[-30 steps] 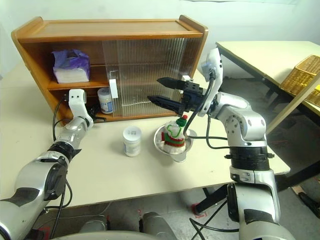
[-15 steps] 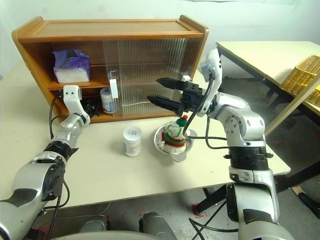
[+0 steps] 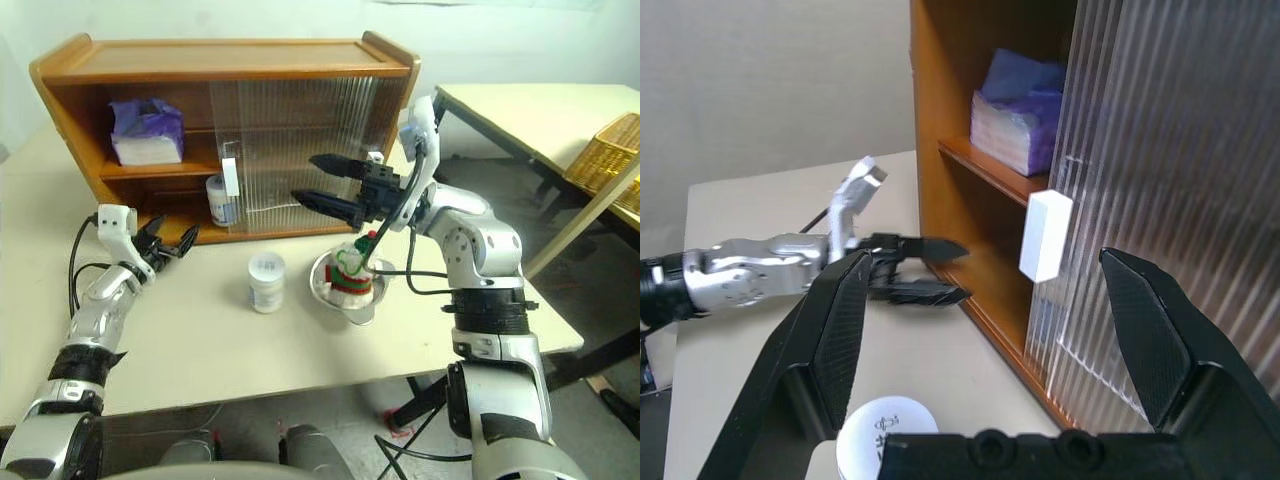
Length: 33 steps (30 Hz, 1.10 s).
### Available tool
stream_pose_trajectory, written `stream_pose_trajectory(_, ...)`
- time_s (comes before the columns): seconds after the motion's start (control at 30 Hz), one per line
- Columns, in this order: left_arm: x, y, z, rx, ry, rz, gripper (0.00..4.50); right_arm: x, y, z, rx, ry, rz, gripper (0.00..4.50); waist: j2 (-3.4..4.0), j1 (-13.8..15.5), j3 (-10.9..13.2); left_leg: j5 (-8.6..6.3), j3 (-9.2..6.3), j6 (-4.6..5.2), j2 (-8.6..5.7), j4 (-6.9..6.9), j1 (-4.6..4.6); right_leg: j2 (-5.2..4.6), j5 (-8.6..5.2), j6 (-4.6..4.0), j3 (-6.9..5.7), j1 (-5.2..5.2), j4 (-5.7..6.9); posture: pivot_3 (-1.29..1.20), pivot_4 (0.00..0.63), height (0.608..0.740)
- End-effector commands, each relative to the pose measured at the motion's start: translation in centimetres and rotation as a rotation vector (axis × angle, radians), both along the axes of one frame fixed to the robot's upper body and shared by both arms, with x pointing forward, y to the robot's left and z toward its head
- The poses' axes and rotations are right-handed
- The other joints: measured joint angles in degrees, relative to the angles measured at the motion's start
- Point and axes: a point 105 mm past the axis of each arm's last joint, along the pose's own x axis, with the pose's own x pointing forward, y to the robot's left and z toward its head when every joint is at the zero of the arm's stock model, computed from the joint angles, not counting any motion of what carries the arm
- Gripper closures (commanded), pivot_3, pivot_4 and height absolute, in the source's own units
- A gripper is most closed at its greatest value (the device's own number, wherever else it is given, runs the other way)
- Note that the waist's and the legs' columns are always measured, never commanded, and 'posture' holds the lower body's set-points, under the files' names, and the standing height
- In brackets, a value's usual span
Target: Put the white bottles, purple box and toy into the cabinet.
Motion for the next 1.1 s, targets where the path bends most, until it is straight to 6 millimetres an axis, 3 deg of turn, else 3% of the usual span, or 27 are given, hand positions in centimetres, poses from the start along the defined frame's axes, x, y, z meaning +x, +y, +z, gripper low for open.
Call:
stream_pose_trajectory(0.03,-2.0,-2.6,0.5,-0.029,0.031,-0.246,0.01,0.0,0.4,0.2,-0.012,-0.013,0.014,0.0,0.0,0.4,0.0,0.0,0.0,-0.01,0.01,0.0,0.0,0.0,0.02,-0.06,0.0,-0.02,0.01,-0.1,0.0,0.74)
stream_pose_trajectory(0.3,-5.0,-4.7,-0.4,0.04,0.098,-0.604,0.01,-0.1,0.3,0.3,-0.013,-0.019,0.014,0.0,0.05,0.7,0.0,-0.06,-0.11,-0.11,0.25,0.0,0.01,-0.01,0.14,-0.33,0.08,-0.15,0.05,-0.11,0.0,0.74)
stream_pose_trajectory(0.67,-7.5,-6.0,-2.0,0.093,0.156,-0.853,0.01,-0.1,-0.1,0.6,-0.017,-0.028,-0.003,0.0,0.11,0.3,-0.1,-0.17,-0.34,-0.27,0.57,-0.13,-0.11,0.05,0.15,-0.38,0.9,-0.48,0.04,-0.12,0.0,0.74)
stream_pose_trajectory(1.1,-6.2,-7.9,-2.8,0.107,0.111,-0.859,0.01,-0.3,-0.3,0.8,-0.02,-0.031,-0.016,0.0,0.2,-0.4,-0.1,-0.23,-0.35,-0.18,0.65,-0.12,-0.11,0.06,0.17,-0.28,1.15,-0.54,0.04,-0.15,0.0,0.74)
